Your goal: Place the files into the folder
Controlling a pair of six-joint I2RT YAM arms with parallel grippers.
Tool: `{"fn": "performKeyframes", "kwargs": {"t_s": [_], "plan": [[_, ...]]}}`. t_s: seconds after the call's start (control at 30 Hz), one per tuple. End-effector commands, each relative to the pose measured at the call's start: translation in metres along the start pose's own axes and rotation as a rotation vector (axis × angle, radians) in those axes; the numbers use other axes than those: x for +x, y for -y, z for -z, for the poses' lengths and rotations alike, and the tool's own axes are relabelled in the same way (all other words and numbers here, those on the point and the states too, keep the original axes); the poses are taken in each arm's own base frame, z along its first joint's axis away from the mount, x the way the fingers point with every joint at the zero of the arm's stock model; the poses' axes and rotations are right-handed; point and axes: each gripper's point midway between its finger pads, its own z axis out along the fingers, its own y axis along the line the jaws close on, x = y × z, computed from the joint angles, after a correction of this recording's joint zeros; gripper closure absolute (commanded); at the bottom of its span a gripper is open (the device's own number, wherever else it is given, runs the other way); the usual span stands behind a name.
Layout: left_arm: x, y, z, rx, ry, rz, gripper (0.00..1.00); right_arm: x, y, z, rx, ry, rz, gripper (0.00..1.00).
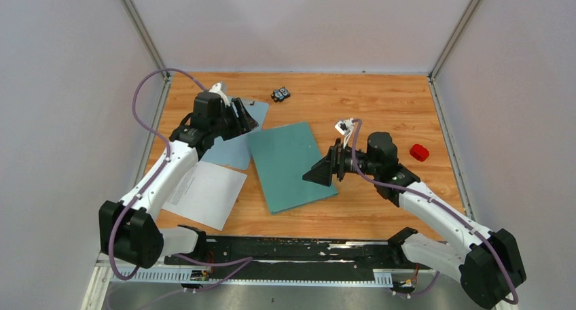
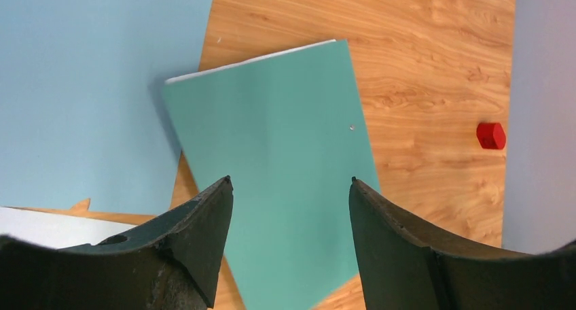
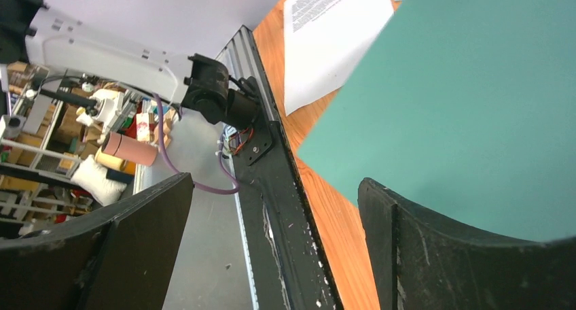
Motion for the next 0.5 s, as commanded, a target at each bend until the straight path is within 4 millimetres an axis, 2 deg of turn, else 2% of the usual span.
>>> {"fn": "performKeyframes", "kwargs": {"t_s": [0.0,0.17,0.3,0.4,0.47], "plan": [[0.018,-0.003,0.006,0.013,-0.069,-0.049,0.29,-0.023,0.019,-0.003,0.174,0.023,-0.045,0.07],[0.067,-0.042,-0.021,-0.058,-0.190,-0.031,0.29,-0.023,0.048,-0.009,0.281,-0.003,-0.049,0.11],[0.101,-0.055,-0.040,-0.066,-0.245,-0.010,0.29,-0.022,0.080,-0.006,0.432,0.001,-0.065,0.13],[0.120,-0.058,-0.053,-0.070,-0.281,-0.022,0.30,-0.027,0.106,0.002,0.580,0.016,-0.062,0.13],[0.132,-0.057,-0.062,-0.067,-0.306,-0.030,0.31,-0.032,0.115,0.008,0.646,0.015,-0.053,0.13]]}}
